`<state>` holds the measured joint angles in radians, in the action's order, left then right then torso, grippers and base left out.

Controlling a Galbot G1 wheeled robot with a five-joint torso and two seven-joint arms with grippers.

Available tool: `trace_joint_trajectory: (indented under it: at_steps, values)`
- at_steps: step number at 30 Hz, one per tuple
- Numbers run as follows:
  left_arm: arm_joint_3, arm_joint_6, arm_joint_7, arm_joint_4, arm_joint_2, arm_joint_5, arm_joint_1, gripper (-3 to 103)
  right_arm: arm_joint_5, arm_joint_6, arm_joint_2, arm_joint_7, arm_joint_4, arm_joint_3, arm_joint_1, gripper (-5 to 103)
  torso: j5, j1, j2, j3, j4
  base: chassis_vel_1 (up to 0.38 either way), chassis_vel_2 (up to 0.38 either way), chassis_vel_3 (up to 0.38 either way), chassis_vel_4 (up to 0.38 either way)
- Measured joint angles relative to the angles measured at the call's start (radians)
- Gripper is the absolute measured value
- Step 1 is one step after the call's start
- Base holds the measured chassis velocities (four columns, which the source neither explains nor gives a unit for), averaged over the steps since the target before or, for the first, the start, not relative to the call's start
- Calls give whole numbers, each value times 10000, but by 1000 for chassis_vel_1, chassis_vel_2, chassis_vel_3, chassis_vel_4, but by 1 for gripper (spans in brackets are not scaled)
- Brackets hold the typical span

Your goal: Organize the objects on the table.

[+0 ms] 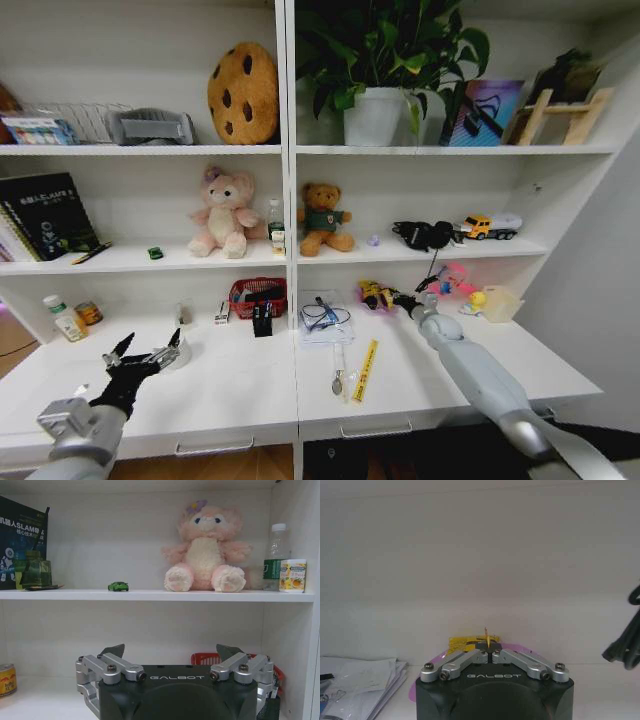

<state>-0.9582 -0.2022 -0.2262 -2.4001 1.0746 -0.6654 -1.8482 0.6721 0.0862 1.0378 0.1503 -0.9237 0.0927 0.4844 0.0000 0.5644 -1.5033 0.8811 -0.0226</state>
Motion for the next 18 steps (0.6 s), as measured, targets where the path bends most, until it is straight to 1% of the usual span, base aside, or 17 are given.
trace_joint_trajectory:
  at_steps: [2, 3, 5, 6, 8, 10, 11, 13, 14, 15, 16, 18]
  values:
    - [0, 0, 0, 0, 0, 0, 0, 100, -187, -273, 219, 116, 509, -109, -227, 0, -1, 0, -1, -1, 2, 0, 0, 0, 0]
    - [0, 0, 0, 0, 0, 0, 0, 100, -187, -273, 219, 116, 509, -109, -227, 0, -1, 0, -1, -1, 2, 0, 0, 0, 0]
    - [0, 0, -1, 0, 0, 0, 0, 100, -377, -624, 476, 159, 953, -155, -333, 0, -2, 0, 0, 0, -1, 0, 0, 0, 0]
    - [0, 0, -1, 0, 0, 0, 0, 100, -377, -624, 476, 159, 953, -155, -333, 0, -2, 0, 0, 0, -1, 0, 0, 0, 0]
    - [0, 0, 1, 0, 0, 0, 0, 100, -779, -1215, 875, 116, 1427, -80, -414, 0, 1, -1, 0, 0, 0, 0, 0, 0, 0]
    - [0, 0, 0, 0, 0, 0, 0, 100, -818, -1258, 914, 97, 1467, -45, -414, 0, 4, 0, 0, 0, 2, 0, 0, 0, 0]
    - [0, 0, 0, 0, 0, 0, 0, 100, -864, -1325, 982, 46, 1517, 55, -401, 5, -1, -1, 0, -2, 3, 0, 0, 0, 0]
    - [0, 0, 0, 0, 0, 0, 0, 100, -869, -1335, 991, 37, 1518, 76, -392, 5, -2, -2, -1, -2, 3, 0, 0, 0, 0]
    - [0, 0, 0, 0, 0, 0, 0, 100, -875, -1339, 987, -3, 1481, 171, -326, 16, -1, -1, 0, -1, 1, 0, 0, 0, 0]
    - [0, 0, 0, 0, 0, 0, 0, 100, -887, -1339, 958, -41, 1407, 223, -268, 16, 2, -2, -1, -1, 0, 0, 0, 0, 0]
    - [1, 0, 0, 0, 0, 0, 0, 100, -914, -1339, 858, -99, 1200, 318, -146, 27, 1, -2, 0, -1, 1, 0, 0, 0, 0]
    - [0, 0, 0, 0, 0, 0, 0, 100, -925, -1338, 744, -128, 954, 432, -12, 27, 1, -2, 0, -1, 0, 0, 0, 0, 0]
